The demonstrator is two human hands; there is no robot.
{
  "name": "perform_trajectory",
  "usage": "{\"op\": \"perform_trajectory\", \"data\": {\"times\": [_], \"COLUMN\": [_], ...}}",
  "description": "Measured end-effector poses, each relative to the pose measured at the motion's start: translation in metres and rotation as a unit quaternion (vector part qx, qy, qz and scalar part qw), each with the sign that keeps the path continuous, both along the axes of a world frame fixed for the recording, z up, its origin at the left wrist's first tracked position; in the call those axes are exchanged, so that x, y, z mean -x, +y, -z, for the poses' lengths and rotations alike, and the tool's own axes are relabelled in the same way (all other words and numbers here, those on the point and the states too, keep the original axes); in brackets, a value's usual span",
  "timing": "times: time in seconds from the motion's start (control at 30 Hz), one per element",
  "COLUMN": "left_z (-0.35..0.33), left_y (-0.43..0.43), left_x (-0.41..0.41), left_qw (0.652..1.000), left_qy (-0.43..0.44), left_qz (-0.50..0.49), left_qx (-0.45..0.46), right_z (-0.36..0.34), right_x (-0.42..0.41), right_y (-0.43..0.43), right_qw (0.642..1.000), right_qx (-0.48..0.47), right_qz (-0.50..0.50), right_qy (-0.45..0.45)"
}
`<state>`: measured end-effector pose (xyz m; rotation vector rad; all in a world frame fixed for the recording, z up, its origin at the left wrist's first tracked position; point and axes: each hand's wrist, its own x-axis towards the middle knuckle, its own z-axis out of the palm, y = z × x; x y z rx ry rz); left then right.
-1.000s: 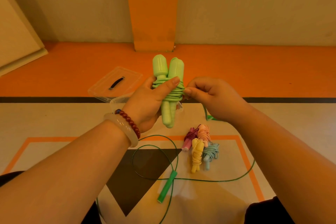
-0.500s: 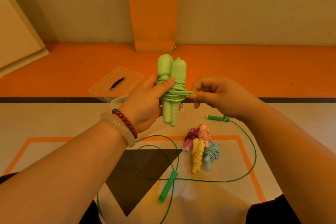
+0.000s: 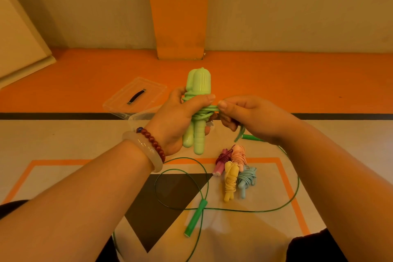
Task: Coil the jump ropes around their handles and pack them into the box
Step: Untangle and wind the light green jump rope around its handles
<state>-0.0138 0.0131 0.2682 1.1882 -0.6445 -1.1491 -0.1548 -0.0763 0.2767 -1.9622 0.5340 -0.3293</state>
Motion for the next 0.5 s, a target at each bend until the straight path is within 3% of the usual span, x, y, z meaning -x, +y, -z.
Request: {"op": "perform_trajectory", "data": {"times": [0.23, 0.43, 0.5], "left_z": [0.004, 0.004, 0.004], "left_y": [-0.002, 0.001, 0.003], "left_x": [-0.007, -0.008, -0.006], "left_qw": [1.0, 0.997, 0.993], "left_qy": [0.002, 0.055, 0.079], "left_qz": [-0.014, 0.058, 0.089], "left_qx": [0.005, -0.004, 0.008], "right_z": [-0.006, -0.013, -0.01], "right_x": [0.009, 0.002, 0.0], "right_y": [-0.008, 0.003, 0.006], "right_qw": [0.988, 0.996, 0.997], "right_qx": [0.115, 0.005, 0.017], "right_qz": [0.079, 0.09, 0.081], "right_qy": [0.062, -0.019, -0.006]}}
